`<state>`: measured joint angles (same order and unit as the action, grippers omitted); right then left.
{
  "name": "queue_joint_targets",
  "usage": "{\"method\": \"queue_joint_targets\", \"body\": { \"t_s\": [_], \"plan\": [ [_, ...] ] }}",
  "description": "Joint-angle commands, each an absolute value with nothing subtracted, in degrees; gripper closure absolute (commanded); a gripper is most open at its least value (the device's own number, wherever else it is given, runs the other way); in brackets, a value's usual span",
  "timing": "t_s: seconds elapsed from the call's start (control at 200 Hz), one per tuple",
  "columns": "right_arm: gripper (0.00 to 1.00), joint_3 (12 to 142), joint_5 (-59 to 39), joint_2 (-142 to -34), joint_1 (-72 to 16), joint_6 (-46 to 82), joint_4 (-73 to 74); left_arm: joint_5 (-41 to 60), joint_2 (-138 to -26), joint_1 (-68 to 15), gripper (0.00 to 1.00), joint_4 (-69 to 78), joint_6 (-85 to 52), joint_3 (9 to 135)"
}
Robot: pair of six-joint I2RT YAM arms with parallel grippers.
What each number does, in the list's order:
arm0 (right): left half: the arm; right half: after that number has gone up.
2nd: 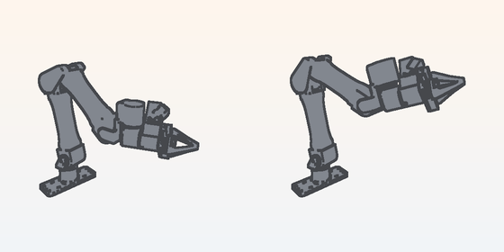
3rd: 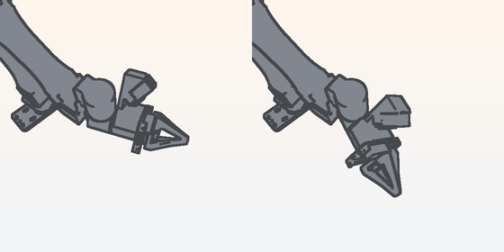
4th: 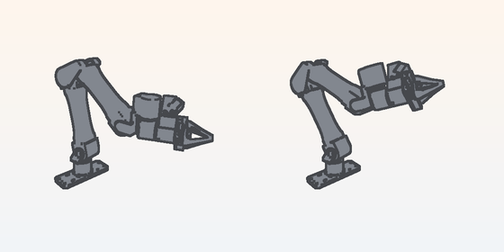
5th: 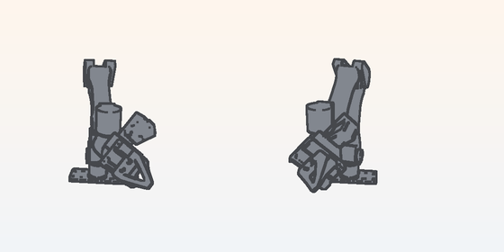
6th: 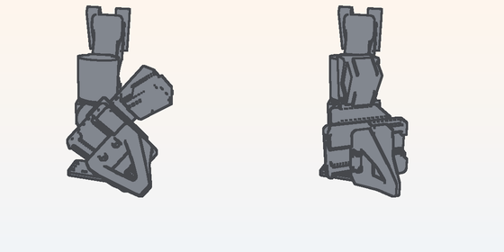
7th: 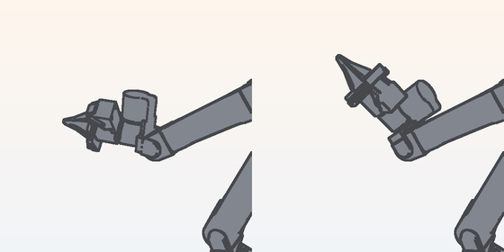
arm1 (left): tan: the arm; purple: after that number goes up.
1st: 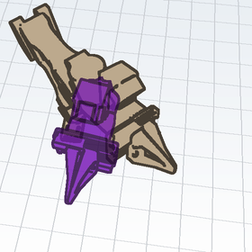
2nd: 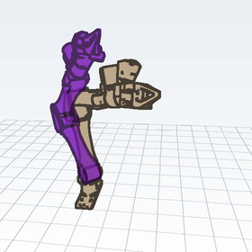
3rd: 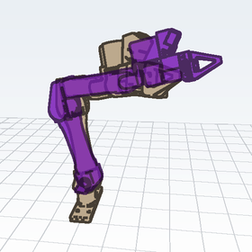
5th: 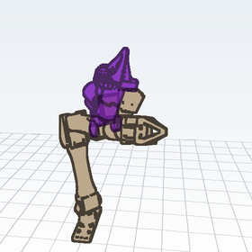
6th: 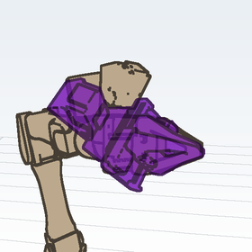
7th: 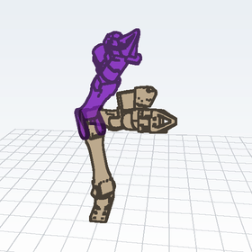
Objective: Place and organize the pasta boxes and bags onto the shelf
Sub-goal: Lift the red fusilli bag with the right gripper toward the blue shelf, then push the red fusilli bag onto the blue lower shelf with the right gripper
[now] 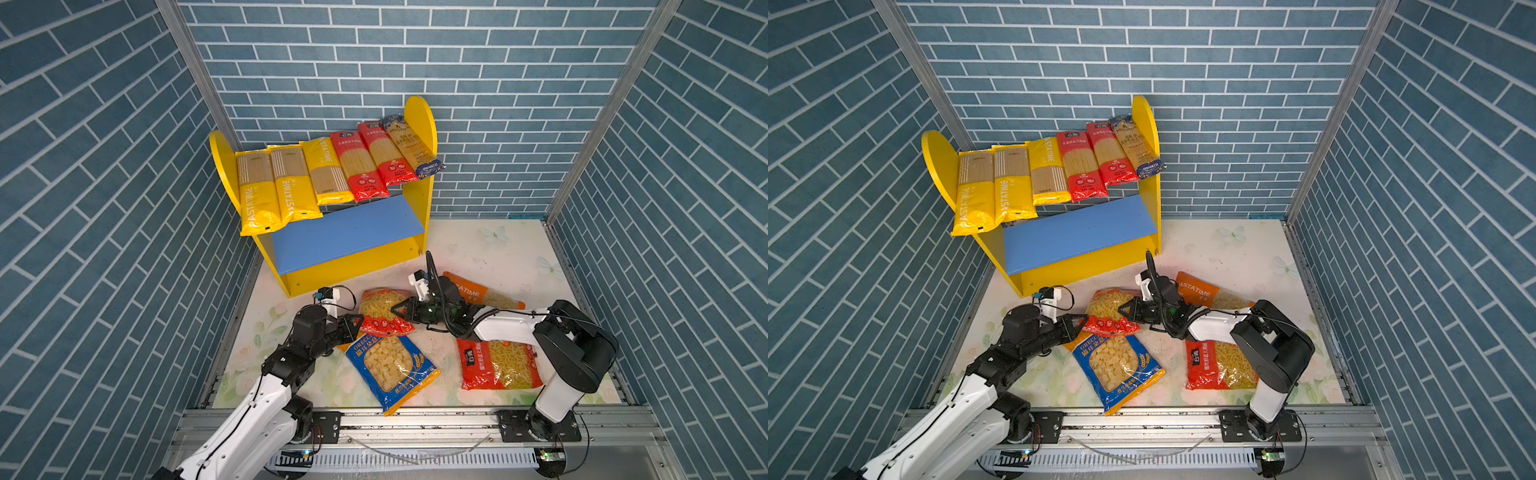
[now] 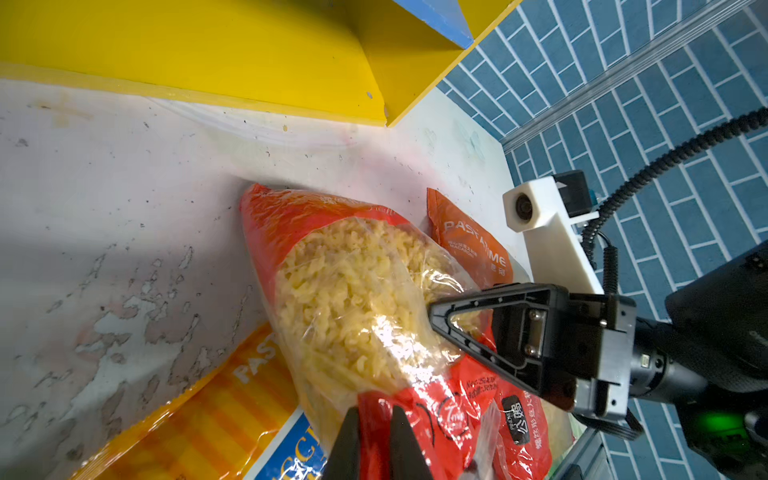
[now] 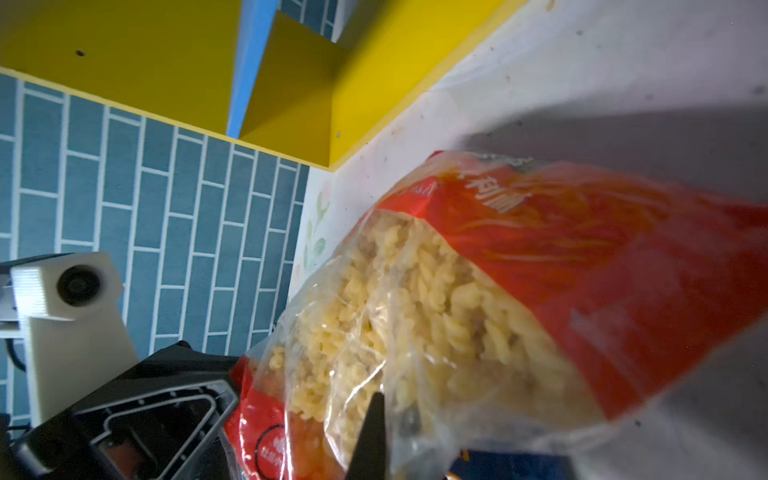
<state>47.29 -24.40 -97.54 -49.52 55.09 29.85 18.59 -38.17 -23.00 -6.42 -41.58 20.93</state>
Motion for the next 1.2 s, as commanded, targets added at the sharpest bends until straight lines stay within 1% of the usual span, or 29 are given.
{"method": "queue_joint_targets", "body": {
  "t_s": [0.0,0.2,0.415,0.5,0.595,0.77,0.925,0.985,1.065,1.195],
  "plan": [
    [1.0,52.4,-26.7,-93.7,-50.0,49.8,44.3,19.0,-33.8,-23.1,0.91,-7.5,-41.8,21.3],
    [1.0,58.3,-28.0,-94.1,-49.3,47.9,49.9,15.4,-26.8,-23.1,0.99,-10.2,-40.1,25.0],
    [1.0,69.8,-31.1,-97.8,-48.0,48.3,52.6,10.7,-25.4,-23.0,1.0,-16.5,-35.2,32.4],
    [1.0,74.6,-31.9,-100.0,-47.9,47.8,52.8,8.5,-25.8,-23.0,1.0,-16.7,-33.6,33.9],
    [1.0,80.0,-32.0,-103.9,-47.5,47.6,53.2,6.2,-27.2,-22.9,1.0,-15.5,-32.0,35.0],
    [1.0,92.1,-31.8,-114.7,-46.5,48.3,53.6,1.8,-32.7,-21.8,1.0,-11.8,-27.7,36.0],
    [1.0,99.8,-29.8,-124.5,-44.8,51.0,54.8,-3.7,-38.5,-19.4,1.0,-7.4,-26.0,34.1],
    [1.0,100.6,-28.6,-128.1,-43.9,53.3,55.5,-4.2,-40.2,-18.1,1.0,-5.1,-27.0,32.4],
    [1.0,99.3,-27.5,-130.1,-42.9,55.4,56.2,-3.1,-42.2,-16.4,1.0,-2.8,-28.6,30.6],
    [1.0,94.7,-24.0,-128.5,-42.7,53.9,50.1,-2.5,-43.4,-14.6,1.0,-2.4,-29.4,29.6]
  ]
}}
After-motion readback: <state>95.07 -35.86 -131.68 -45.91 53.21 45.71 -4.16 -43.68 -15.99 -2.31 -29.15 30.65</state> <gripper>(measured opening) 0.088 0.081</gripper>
